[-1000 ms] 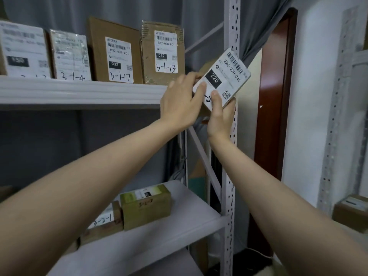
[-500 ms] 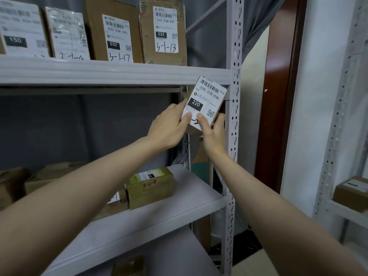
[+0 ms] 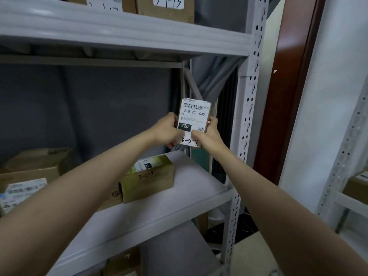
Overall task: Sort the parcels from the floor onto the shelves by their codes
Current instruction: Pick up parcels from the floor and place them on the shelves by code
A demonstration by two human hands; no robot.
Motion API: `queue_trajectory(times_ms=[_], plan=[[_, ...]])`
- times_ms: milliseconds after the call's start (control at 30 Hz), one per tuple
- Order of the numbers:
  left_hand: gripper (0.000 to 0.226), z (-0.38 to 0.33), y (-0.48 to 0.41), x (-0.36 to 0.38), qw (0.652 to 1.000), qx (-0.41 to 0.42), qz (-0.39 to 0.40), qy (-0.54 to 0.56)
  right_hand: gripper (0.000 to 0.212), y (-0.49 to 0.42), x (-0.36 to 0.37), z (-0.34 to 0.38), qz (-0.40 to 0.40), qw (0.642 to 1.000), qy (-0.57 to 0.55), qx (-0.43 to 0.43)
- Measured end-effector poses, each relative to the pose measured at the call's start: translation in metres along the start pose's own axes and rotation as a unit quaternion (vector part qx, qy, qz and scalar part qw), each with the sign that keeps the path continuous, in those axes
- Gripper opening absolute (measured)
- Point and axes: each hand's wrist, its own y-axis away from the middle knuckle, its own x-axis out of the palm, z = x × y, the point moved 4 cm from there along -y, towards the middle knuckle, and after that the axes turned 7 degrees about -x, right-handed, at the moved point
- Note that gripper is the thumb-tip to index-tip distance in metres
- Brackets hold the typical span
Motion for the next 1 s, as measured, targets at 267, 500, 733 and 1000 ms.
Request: queue_trajectory(times_ms=[267, 500, 733, 1000], plan=[[0.028, 0.056, -0.046, 0.04, 0.997, -0.048, 0.031, -0.05, 0.083, -0.016, 0.02, -0.081, 0.023, 0.994, 0.039, 0.102], [0.031, 0.1, -0.065, 0.074, 0.987, -0.059, 0.025, -0.145, 0.047, -0.016, 0.038, -0.126, 0.041, 0.989, 0.063, 0.125], [0.069, 0.114, -0.065, 0.072, 0.966, -0.04, -0.043, -0.252, 0.048, -0.009, 0.053, -0.143, 0.064, 0.986, 0.063, 0.143], [0.062, 0.101, -0.058, 0.062, 0.956, -0.014, -0.058, -0.289, 0.059, -0.003, 0.05, -0.133, 0.06, 0.985, 0.059, 0.149]])
